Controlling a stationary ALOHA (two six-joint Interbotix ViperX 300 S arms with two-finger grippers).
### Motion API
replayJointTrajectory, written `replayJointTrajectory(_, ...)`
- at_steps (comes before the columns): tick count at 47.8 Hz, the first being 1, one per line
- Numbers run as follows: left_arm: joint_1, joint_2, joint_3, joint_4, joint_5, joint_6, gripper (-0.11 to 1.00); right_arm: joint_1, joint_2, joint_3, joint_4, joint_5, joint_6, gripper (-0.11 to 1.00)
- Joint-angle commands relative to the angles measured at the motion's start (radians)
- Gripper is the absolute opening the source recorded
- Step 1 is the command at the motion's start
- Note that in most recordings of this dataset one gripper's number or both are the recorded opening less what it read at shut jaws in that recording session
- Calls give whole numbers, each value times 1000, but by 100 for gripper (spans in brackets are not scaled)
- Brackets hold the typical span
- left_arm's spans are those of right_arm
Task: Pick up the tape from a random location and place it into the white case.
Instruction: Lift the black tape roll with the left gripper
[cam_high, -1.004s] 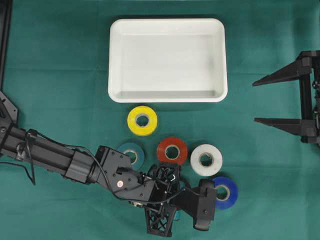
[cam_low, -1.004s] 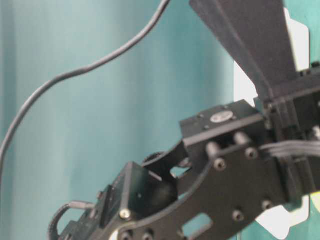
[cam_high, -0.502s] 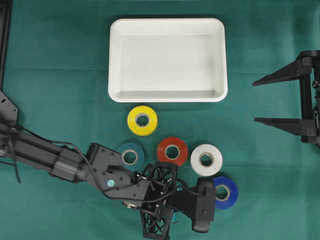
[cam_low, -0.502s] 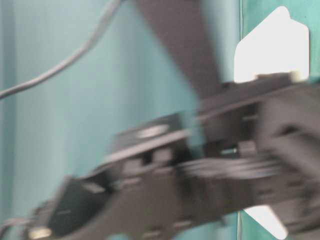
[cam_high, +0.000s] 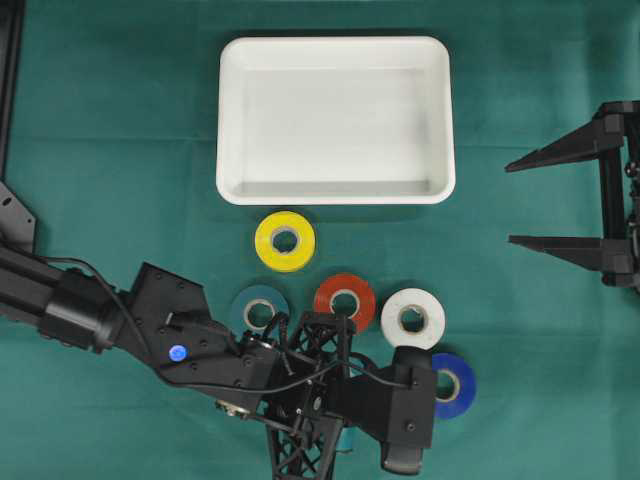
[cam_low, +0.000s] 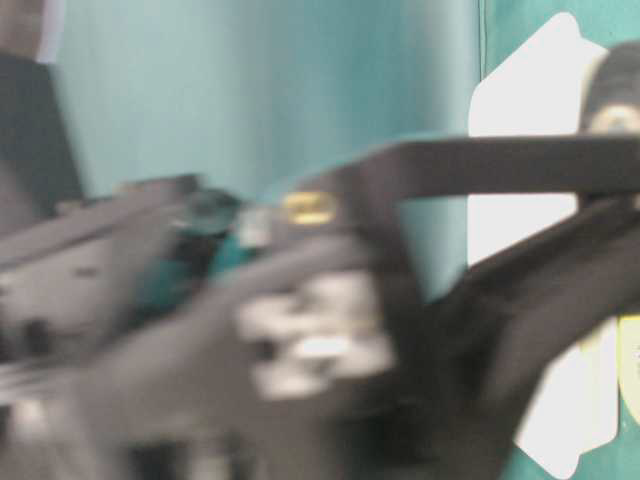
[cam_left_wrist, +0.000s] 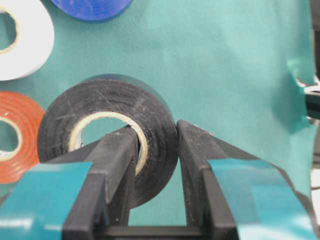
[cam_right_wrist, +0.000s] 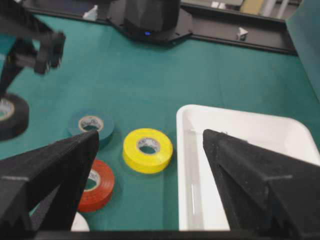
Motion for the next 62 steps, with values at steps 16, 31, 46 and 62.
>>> replayJointTrajectory(16,-8,-52,-170,17,173,2,19,0,2,-21,-2,5,2,91)
replayJointTrajectory(31,-12,-100,-198,21,216,2,19,0,0,-21,-2,9,3,91)
replayJointTrajectory(46,-12,-109,-192,21,216,2,19,0,0,-21,-2,9,3,91)
replayJointTrajectory(62,-12,-109,-192,21,216,2,19,0,0,-23,-2,9,3,91)
